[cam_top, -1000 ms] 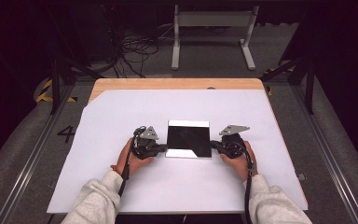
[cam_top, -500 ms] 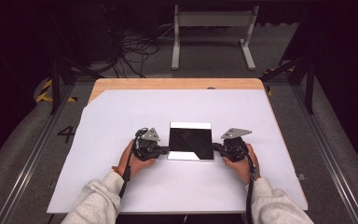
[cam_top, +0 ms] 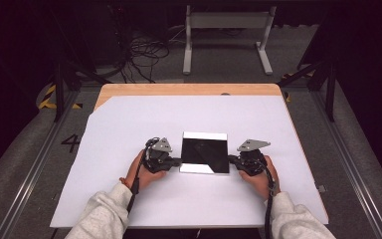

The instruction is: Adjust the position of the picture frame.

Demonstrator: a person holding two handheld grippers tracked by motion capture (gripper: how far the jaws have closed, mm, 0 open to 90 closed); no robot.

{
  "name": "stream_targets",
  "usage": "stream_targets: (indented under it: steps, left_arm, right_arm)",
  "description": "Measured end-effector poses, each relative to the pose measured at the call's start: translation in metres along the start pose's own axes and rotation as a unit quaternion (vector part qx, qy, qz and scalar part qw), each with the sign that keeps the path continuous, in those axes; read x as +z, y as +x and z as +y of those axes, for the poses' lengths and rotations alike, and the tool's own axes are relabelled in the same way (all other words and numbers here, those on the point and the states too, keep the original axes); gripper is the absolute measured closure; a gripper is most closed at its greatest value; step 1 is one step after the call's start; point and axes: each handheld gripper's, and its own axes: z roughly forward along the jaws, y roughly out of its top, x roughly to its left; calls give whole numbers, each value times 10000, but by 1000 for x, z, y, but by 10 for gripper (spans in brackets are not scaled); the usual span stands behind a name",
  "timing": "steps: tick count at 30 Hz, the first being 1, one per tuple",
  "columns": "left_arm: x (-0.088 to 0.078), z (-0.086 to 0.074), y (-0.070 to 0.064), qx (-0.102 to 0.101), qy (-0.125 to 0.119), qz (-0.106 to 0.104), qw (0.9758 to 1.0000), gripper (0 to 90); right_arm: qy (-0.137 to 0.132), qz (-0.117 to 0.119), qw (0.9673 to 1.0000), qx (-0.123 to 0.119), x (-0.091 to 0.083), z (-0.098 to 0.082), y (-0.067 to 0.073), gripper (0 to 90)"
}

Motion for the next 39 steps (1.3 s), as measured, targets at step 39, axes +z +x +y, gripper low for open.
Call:
stream_targets:
  steps: [39]
  left_arm:
    - [0, 0, -10, 143, 67, -106, 9998, 900]
  right_arm:
    - [12, 28, 9999, -152, -7, -6, 3, 900]
